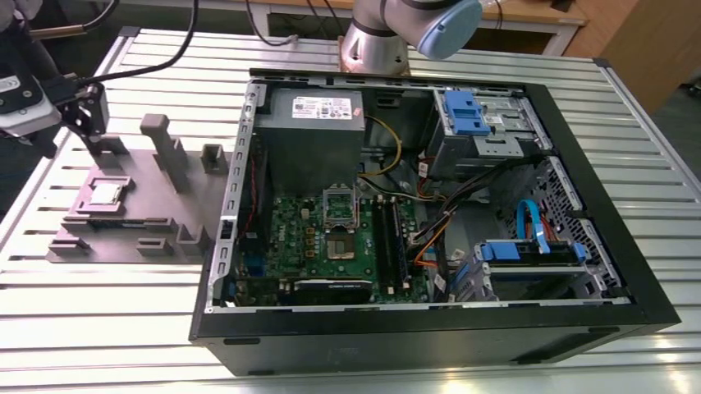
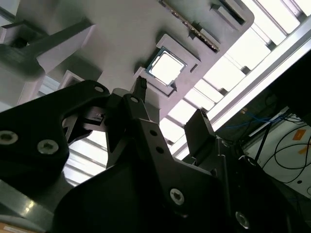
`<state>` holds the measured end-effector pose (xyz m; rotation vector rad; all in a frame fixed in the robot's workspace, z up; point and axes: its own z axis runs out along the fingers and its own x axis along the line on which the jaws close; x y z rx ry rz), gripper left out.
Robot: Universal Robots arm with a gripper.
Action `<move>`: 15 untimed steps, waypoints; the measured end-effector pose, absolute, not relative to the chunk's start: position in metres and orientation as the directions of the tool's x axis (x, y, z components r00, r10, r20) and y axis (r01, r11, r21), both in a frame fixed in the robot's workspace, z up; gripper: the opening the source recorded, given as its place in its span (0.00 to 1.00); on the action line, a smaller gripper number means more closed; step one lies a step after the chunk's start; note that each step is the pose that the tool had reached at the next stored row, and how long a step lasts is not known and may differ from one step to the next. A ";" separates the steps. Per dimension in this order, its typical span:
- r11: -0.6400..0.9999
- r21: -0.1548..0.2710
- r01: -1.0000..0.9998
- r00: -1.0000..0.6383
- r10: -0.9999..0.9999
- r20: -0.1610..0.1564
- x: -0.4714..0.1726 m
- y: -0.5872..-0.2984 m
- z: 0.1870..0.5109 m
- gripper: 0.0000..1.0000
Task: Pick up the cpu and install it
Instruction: 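Pick up the cpu and move it towards the insertion slot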
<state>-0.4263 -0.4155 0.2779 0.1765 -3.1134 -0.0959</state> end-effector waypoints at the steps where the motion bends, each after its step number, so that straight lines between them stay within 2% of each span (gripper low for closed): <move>1: 0.992 0.063 -0.112 -0.993 -0.114 0.018 -0.426 -0.415 0.276 0.58; 15: 0.992 0.063 -0.110 -0.994 -0.111 0.018 -0.427 -0.417 0.255 0.58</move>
